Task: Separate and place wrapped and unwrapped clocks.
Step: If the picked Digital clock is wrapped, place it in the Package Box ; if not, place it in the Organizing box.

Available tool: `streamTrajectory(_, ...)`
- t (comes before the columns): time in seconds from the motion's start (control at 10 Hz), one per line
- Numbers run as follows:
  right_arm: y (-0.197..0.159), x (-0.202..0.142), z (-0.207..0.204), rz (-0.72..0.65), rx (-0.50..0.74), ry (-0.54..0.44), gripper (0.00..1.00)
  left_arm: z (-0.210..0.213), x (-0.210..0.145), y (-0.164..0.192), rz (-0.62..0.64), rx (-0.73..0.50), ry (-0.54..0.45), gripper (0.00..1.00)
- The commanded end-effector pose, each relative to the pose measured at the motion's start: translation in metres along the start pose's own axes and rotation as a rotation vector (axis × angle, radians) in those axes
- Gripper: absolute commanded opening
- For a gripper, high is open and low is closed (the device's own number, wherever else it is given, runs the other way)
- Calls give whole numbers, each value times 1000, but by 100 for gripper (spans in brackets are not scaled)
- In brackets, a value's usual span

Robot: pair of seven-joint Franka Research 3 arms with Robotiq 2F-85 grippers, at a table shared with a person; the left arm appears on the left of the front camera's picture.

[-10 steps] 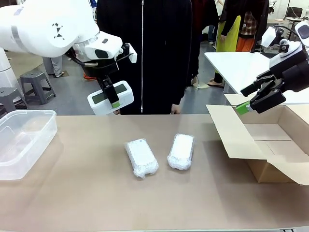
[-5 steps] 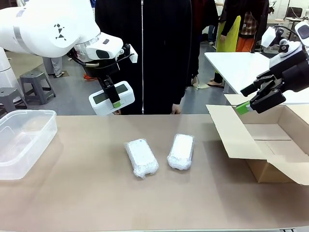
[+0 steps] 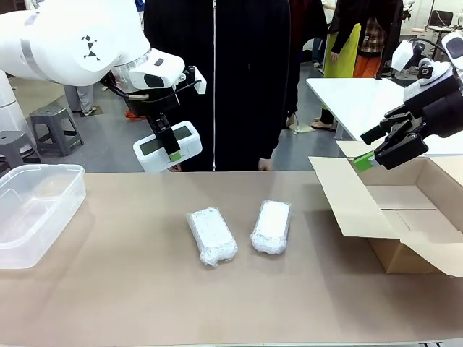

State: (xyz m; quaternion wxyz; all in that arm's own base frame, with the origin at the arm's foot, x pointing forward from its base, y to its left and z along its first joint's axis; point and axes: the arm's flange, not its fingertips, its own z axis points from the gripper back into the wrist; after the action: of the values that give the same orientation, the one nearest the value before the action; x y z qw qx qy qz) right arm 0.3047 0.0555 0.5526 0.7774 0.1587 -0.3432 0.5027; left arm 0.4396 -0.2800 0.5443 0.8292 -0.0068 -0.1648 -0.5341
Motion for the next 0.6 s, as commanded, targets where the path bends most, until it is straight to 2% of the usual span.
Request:
streamTrajectory(0.0, -1, -1, -1, 3, 22, -19, 100, 5, 2, 1, 9, 2, 6, 42)
streamTrajectory(0.2, -1, -1, -1, 3, 22, -19, 100, 5, 2, 1, 9, 2, 6, 42)
streamTrajectory(0.3, -1, -1, -1, 3, 22, -19, 100, 0, 0, 0, 0, 0, 0, 79)
streamTrajectory(0.4, -1, -1, -1, 3, 22, -19, 100, 16, -12, 9, 162, 3, 66, 79)
streamTrajectory(0.5, -1, -1, -1, 3, 22, -19, 100, 31, -44, 37, 381, 10, 81, 79)
